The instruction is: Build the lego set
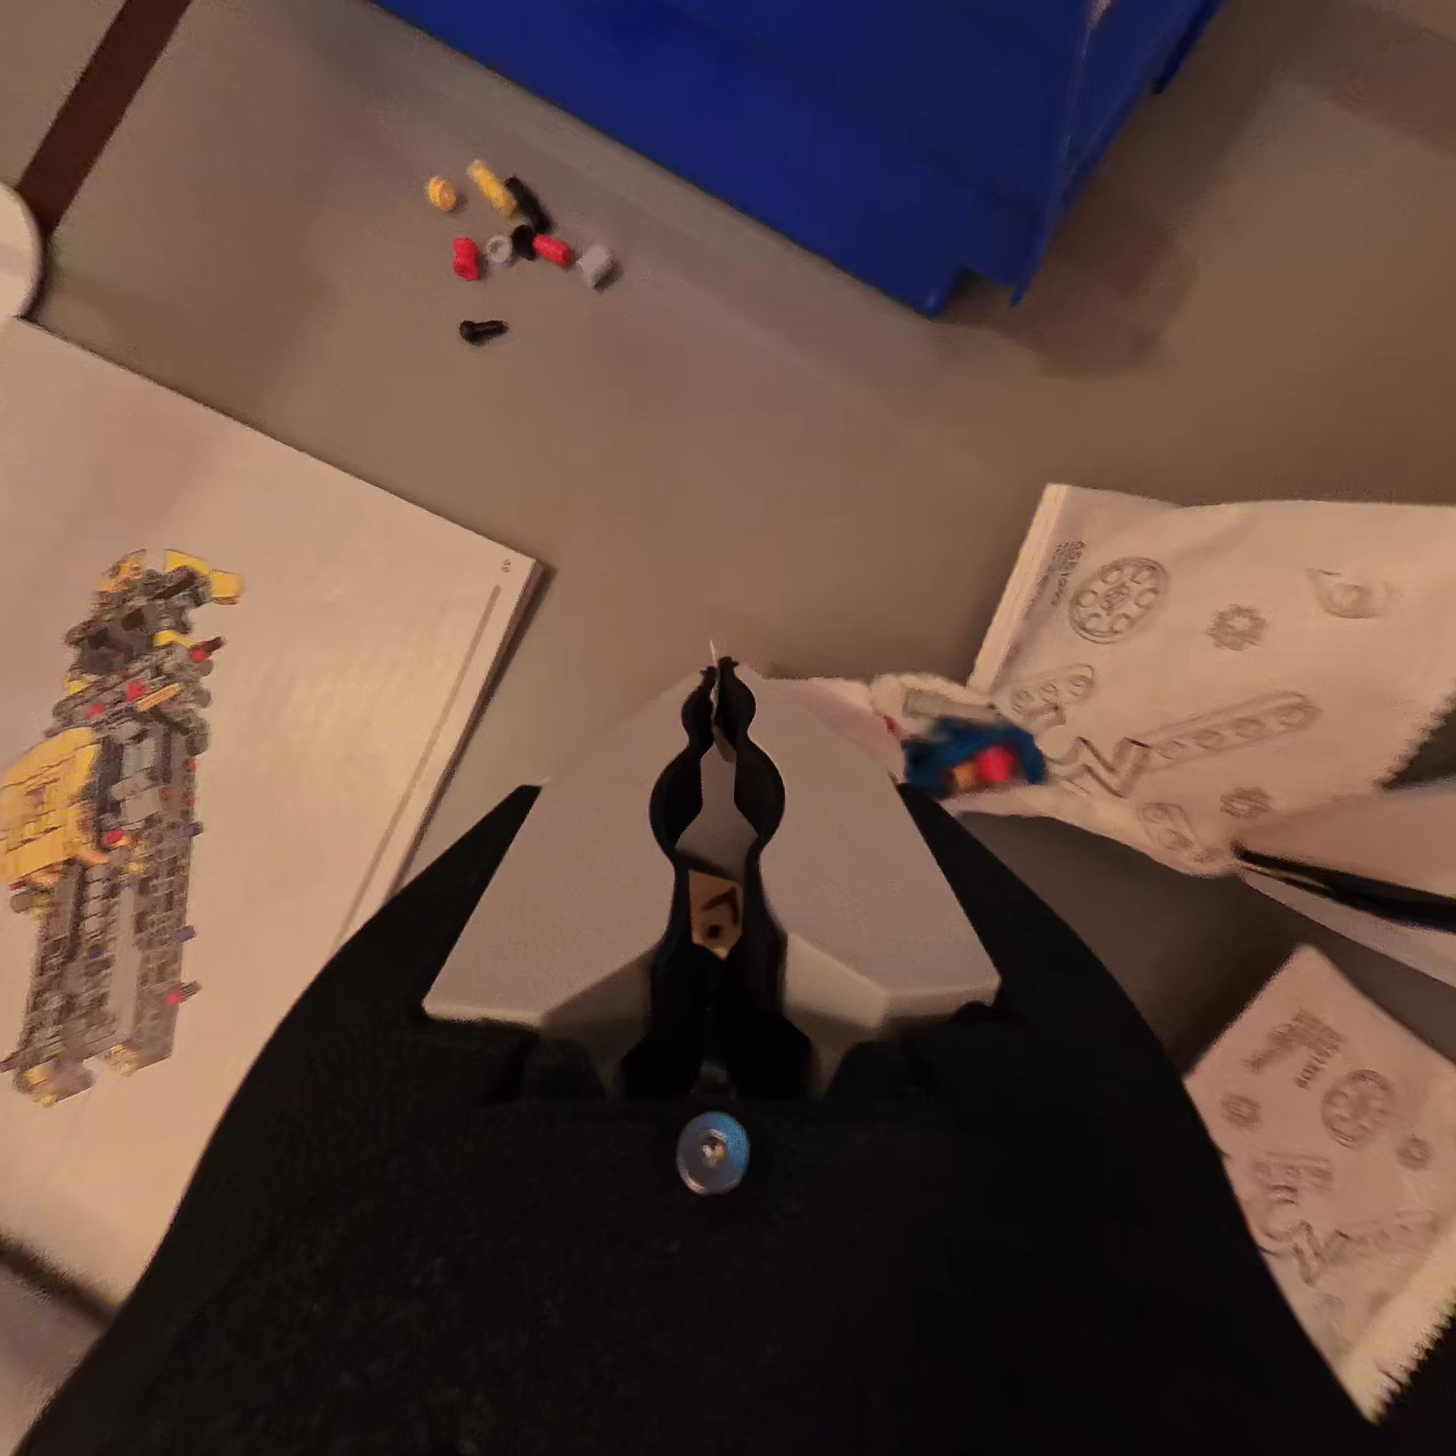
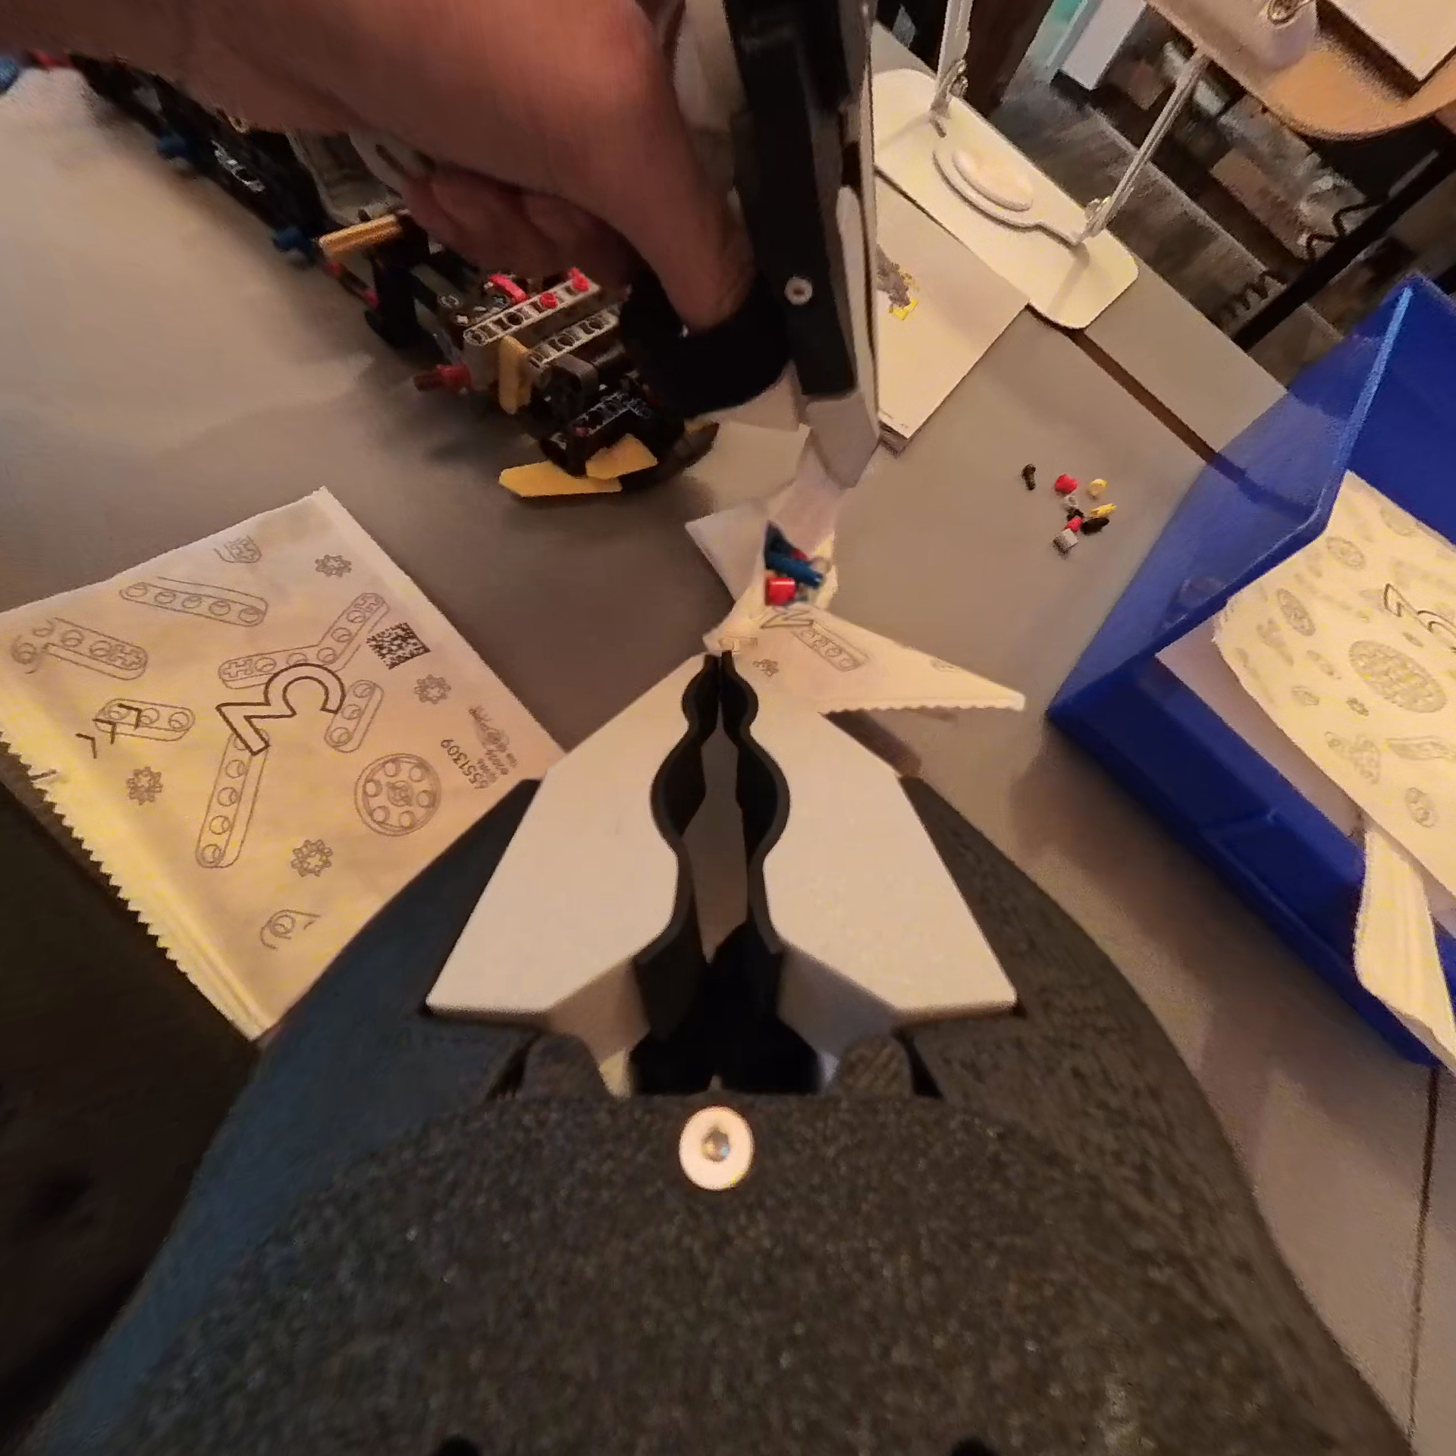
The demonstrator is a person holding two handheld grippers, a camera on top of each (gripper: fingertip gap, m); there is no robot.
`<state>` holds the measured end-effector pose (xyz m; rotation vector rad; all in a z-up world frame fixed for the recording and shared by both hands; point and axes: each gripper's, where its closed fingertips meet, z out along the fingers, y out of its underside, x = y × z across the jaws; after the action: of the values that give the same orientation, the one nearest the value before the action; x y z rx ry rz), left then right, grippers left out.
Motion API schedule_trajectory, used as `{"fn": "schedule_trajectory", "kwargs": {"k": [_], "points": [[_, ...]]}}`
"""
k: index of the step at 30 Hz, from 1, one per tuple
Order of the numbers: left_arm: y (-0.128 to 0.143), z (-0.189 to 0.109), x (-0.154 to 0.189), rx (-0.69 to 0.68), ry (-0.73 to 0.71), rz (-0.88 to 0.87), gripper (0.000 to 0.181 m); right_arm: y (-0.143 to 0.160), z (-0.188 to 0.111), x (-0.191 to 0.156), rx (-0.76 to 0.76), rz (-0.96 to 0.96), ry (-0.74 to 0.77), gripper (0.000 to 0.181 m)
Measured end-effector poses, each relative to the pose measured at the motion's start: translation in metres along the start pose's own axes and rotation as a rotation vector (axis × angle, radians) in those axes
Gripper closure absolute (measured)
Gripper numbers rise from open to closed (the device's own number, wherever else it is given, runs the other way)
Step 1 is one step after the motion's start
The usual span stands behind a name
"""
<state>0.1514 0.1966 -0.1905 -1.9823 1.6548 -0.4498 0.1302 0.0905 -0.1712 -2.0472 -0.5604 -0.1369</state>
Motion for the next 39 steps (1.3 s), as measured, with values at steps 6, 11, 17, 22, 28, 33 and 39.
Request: {"fn": "schedule_trajectory", "kwargs": {"k": [6,11,17,22,28,33,39], "points": [[0.000,-0.001,-0.008,0.000,-0.024,0.017,0.181,0.003,0.000,-0.003,0.009,0.039,-0.024,0.181],[0.005,0.001,-0.002,-0.018,-0.063,0.084,0.181,-0.005,0.007,0.007,0.000,0.110,-0.069,0.181],[-0.005,-0.028,0.002,0.095,0.001,0.049,0.180,-0.019,0.002,0.022,0.069,0.414,-0.217,0.181],[-0.005,-0.046,0.013,0.180,0.099,0.003,0.169,-0.026,0.003,0.020,0.082,0.459,-0.258,0.181],[0.001,-0.052,0.007,0.198,0.159,-0.071,0.181,-0.025,-0.004,0.005,0.039,0.324,-0.237,0.181],[0.001,-0.060,-0.003,0.242,0.259,-0.252,0.181,-0.016,-0.015,-0.002,0.059,0.418,-0.224,0.181],[0.009,-0.051,-0.005,0.157,0.176,-0.188,0.181,-0.011,-0.014,-0.010,0.057,0.452,-0.231,0.181]]}}
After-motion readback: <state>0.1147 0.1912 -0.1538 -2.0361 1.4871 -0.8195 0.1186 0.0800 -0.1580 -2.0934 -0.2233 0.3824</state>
